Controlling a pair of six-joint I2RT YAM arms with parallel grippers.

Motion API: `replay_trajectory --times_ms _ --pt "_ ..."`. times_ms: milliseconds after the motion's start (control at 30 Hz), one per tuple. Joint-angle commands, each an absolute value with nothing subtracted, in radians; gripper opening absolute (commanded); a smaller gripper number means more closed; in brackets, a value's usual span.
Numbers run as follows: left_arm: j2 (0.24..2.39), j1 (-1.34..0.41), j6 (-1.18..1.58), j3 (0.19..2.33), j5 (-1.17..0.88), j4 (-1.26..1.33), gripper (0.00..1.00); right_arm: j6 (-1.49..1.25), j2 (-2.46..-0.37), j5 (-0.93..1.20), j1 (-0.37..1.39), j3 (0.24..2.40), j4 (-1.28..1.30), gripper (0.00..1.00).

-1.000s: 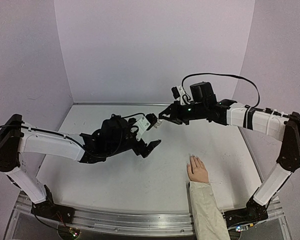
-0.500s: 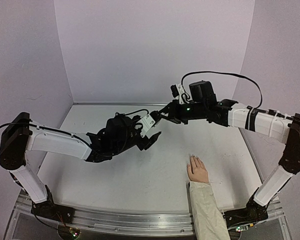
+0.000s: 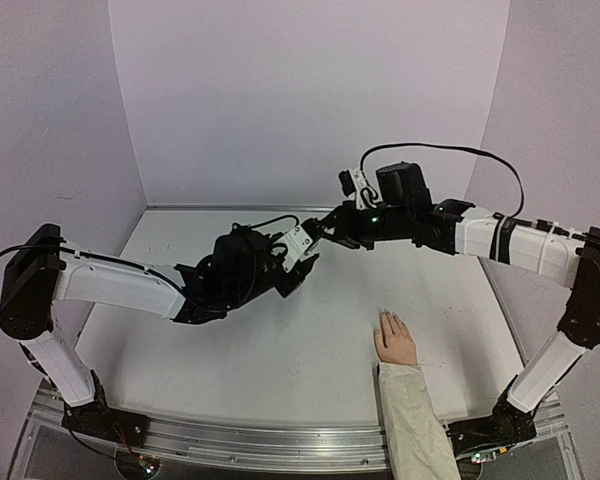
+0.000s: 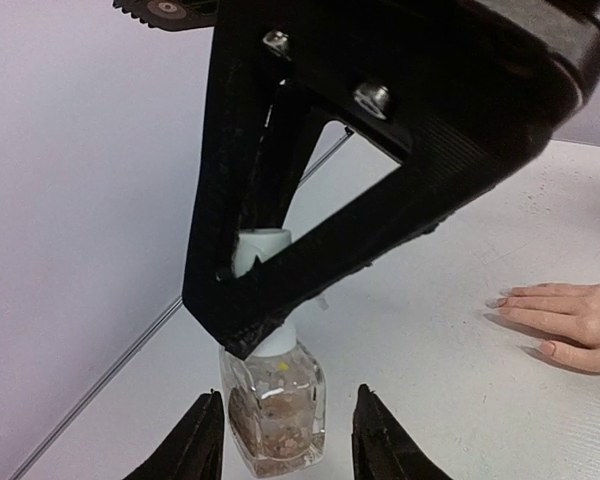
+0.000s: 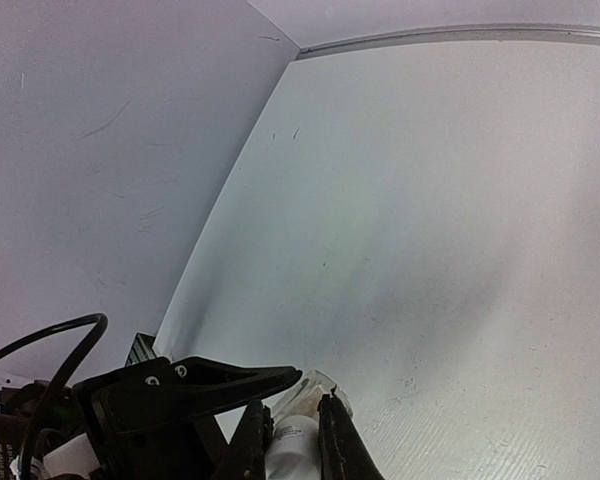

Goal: Paint the nails

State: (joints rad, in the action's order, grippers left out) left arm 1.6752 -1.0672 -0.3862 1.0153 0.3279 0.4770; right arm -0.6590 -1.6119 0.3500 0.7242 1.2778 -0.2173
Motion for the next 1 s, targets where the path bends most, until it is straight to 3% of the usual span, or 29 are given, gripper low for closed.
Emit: replay_trajectory --times_ms 0,167,600,700,833,967 --pt "1.676 -1.070 -0.397 1.072 0.363 0.528 0.42 -0.662 -1.595 0.348 0.737 1.297 -0.270 0.00" --pt "1.672 -1.071 -0.398 1.080 0.355 0.527 0.37 -0.661 -1.603 0.352 0.743 1.298 -0.270 0.00" --pt "1.590 -1.071 -0.334 1.020 0.226 0.496 0.00 -0.567 -1.597 0.380 0.747 1.315 -0.268 0.00" --pt "1.527 -1.061 -0.270 0.978 0.053 0.466 0.00 -0.440 -1.589 0.433 0.747 1.334 -0.263 0.00" --pt "1.436 -0.961 -0.059 0.952 -0.378 0.427 0.00 -0.185 -1.573 0.615 0.746 1.323 -0.258 0.00" --pt "1.458 -0.827 0.214 1.023 -0.916 0.427 0.00 0.069 -1.568 1.114 0.746 1.286 -0.251 0.00"
